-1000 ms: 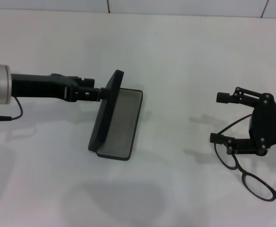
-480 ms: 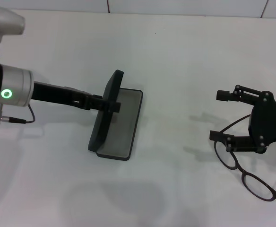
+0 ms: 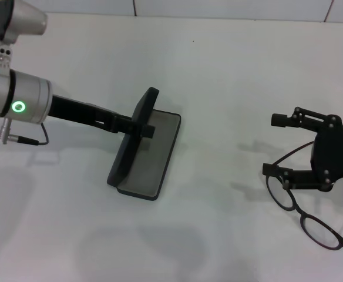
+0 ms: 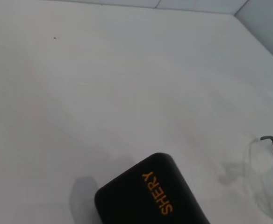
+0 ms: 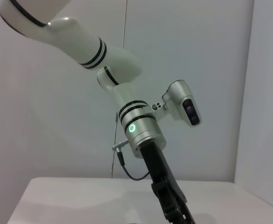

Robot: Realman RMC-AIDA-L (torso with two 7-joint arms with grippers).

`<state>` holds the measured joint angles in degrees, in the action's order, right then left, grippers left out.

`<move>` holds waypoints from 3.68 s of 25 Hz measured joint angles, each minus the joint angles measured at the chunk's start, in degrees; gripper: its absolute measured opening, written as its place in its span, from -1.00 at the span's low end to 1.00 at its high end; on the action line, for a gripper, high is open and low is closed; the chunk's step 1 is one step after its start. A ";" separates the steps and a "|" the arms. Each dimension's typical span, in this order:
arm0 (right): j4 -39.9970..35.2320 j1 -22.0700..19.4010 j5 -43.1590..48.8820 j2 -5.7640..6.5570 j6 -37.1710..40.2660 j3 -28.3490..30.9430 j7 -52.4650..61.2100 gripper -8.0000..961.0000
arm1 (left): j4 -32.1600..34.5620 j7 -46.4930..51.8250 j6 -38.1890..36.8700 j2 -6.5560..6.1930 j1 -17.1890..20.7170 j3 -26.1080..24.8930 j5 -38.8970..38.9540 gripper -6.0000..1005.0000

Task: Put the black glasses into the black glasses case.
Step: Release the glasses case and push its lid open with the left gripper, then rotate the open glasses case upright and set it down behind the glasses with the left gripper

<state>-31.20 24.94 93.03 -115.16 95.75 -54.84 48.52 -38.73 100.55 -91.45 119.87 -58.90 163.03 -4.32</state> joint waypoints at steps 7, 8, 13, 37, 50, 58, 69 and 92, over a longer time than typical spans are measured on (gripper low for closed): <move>0.00 -0.27 0.20 0.14 -0.05 0.00 -0.11 0.78 | 0.23 1.03 0.23 -0.07 -1.25 0.01 -1.06 0.49; 0.00 -0.33 0.21 0.13 -0.05 0.00 -0.16 0.78 | 0.24 1.10 0.28 -0.08 -1.38 0.00 -1.40 0.48; 0.01 -0.71 0.22 0.12 -0.04 0.00 -0.24 0.78 | -0.02 1.19 0.36 -0.21 -2.01 0.00 -2.28 0.24; 0.01 -2.62 0.00 0.20 0.58 0.00 -1.76 0.78 | -0.05 0.50 1.96 -0.65 -5.02 0.06 -3.04 -0.51; 0.03 -3.06 -0.14 -0.06 0.76 0.00 -2.91 0.78 | 0.21 -0.03 1.98 -0.71 -5.73 0.09 -4.38 -0.63; 0.00 -3.06 -0.14 -0.07 0.76 0.00 -2.91 0.78 | 0.18 0.04 2.61 -1.27 -5.69 0.11 -3.82 -0.53; 0.06 -3.08 -0.14 -0.13 0.75 0.00 -2.90 0.78 | 1.21 -0.44 3.05 -2.42 -5.78 0.09 -3.74 -0.23; 0.09 -3.08 0.21 -0.06 0.63 -0.08 -2.99 0.78 | 6.72 -1.03 0.27 -1.08 -7.47 0.10 -6.11 0.27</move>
<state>-31.12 21.86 93.24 -115.22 96.38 -54.93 45.52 -32.01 99.52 -91.18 118.79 -66.37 163.13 -10.43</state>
